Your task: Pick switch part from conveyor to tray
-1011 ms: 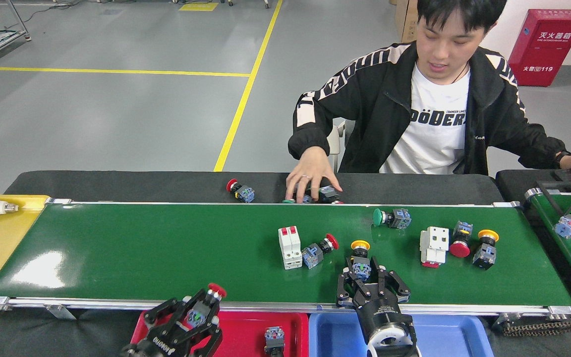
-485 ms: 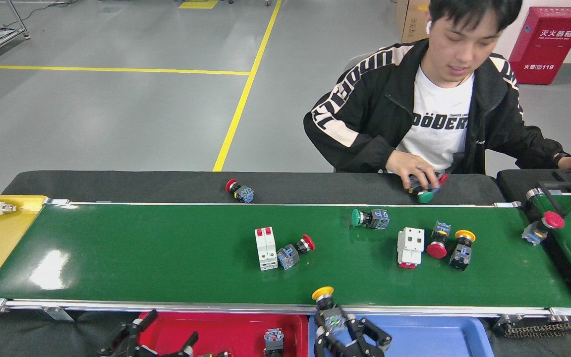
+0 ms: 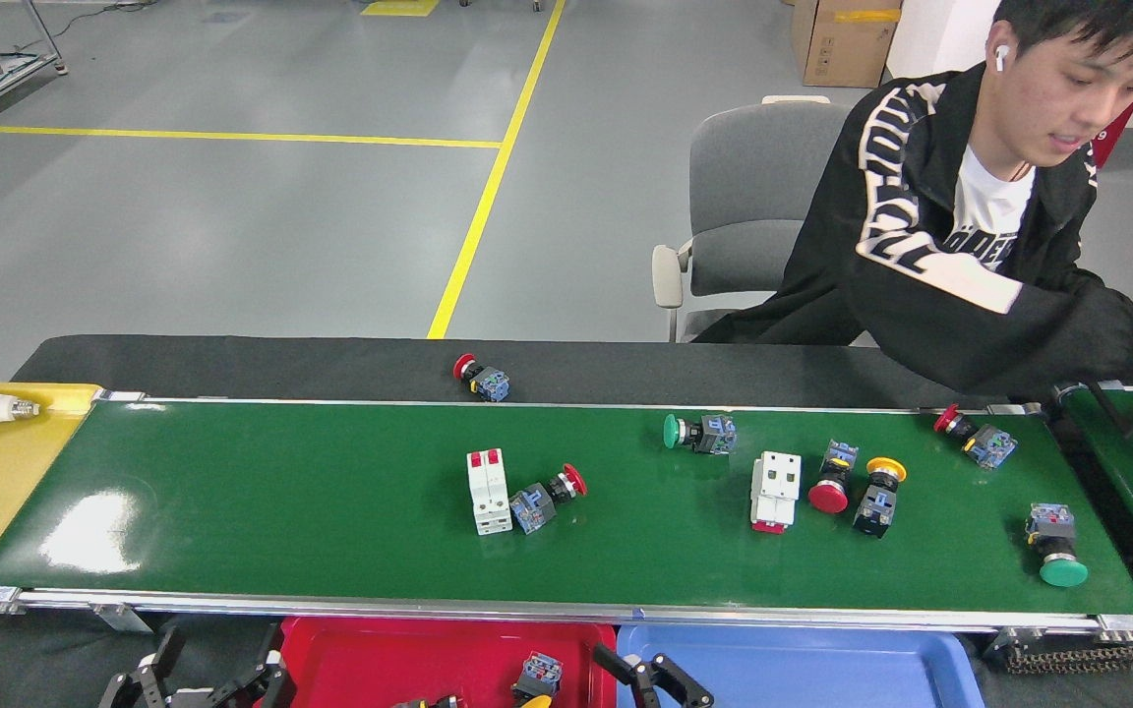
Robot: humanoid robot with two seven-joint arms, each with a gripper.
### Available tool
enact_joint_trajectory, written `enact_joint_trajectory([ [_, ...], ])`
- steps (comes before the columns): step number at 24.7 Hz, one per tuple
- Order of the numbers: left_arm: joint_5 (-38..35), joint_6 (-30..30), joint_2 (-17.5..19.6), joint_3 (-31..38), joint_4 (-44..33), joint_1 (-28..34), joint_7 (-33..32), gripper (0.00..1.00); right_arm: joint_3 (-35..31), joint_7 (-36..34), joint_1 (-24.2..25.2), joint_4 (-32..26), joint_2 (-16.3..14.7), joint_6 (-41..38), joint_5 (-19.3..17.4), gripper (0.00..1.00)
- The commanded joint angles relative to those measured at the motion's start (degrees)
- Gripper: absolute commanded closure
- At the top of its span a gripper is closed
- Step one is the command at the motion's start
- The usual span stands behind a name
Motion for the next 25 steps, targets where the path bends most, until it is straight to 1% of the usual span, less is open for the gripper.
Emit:
enact_joint_trajectory([
  [1, -2.6, 2.3, -0.3, -1.6, 2.9, -2.7, 0.2, 0.0, -4.2, -0.4, -1.1, -0.9, 0.9, 2.7, -0.4, 0.04],
  [3, -3.4, 3.7, -0.3, -3.6, 6.5, -6.3, 0.2, 0.0, -8.3, -1.0, -1.4, -0.9, 0.8, 8.6, -0.4, 0.06],
  [5, -3.5, 5.1, -0.2, -5.2, 8.8, -8.3, 0.2, 0.0, -11.4, -1.9, -1.4, -0.9, 0.4, 14.0, -0.3, 0.06],
  [7, -3.6, 6.3, -0.2, -6.5, 10.6, -10.0, 0.2, 0.0, -15.1, -2.7, -0.7, -0.8, -0.5, 17.6, -0.3, 0.04],
  [9, -3.6, 6.8, -0.1, -7.8, 11.6, -11.4, 0.1, 0.0, -17.6, -3.2, 0.5, -0.9, -1.6, 18.2, -0.3, 0.04],
  [11, -3.9, 7.0, -0.2, -8.4, 12.5, -12.4, -0.1, 0.0, -19.3, -3.5, 2.3, -0.9, -1.7, 18.2, -0.3, 0.04],
  [13, -4.7, 7.0, -0.4, -8.5, 13.5, -13.4, -0.2, 0.0, -19.7, -3.7, 4.1, -0.9, -1.8, 18.2, -0.3, 0.04],
  [15, -4.8, 7.4, -0.4, -8.7, 14.3, -14.3, -0.2, 0.0, -19.7, -4.4, 4.7, -0.9, -1.9, 18.2, -0.3, 0.04],
  [17, -4.8, 7.6, -0.4, -9.0, 15.5, -15.1, -0.2, 0.0, -19.6, -6.1, 4.7, -0.9, -1.9, 18.2, 0.1, 0.06],
  [19, -4.8, 7.7, -0.5, -9.3, 16.7, -16.5, -0.3, 0.0, -19.3, -6.3, 3.7, -0.8, -1.3, 18.5, 1.0, 0.09],
  [20, -4.8, 7.7, -0.5, -9.4, 17.1, -17.0, -0.2, 0.0, -18.9, -6.3, 3.2, -0.8, -1.0, 19.2, 2.0, 0.1],
  [21, -4.8, 7.7, -0.6, -9.4, 17.5, -17.4, -0.3, 0.0, -17.3, -6.3, 2.1, -0.8, -0.1, 21.0, 4.1, 0.1],
  [23, -4.8, 7.7, -0.6, -10.3, 17.7, -17.7, -0.3, 0.0, -10.7, -6.2, -1.4, 0.8, 0.3, 28.6, 7.8, 0.1],
  [25, -4.8, 7.9, -0.6, -11.0, 17.8, -17.9, -0.4, 0.0, -3.4, -6.1, -5.3, 4.4, 0.2, 37.4, 9.2, 0.08],
])
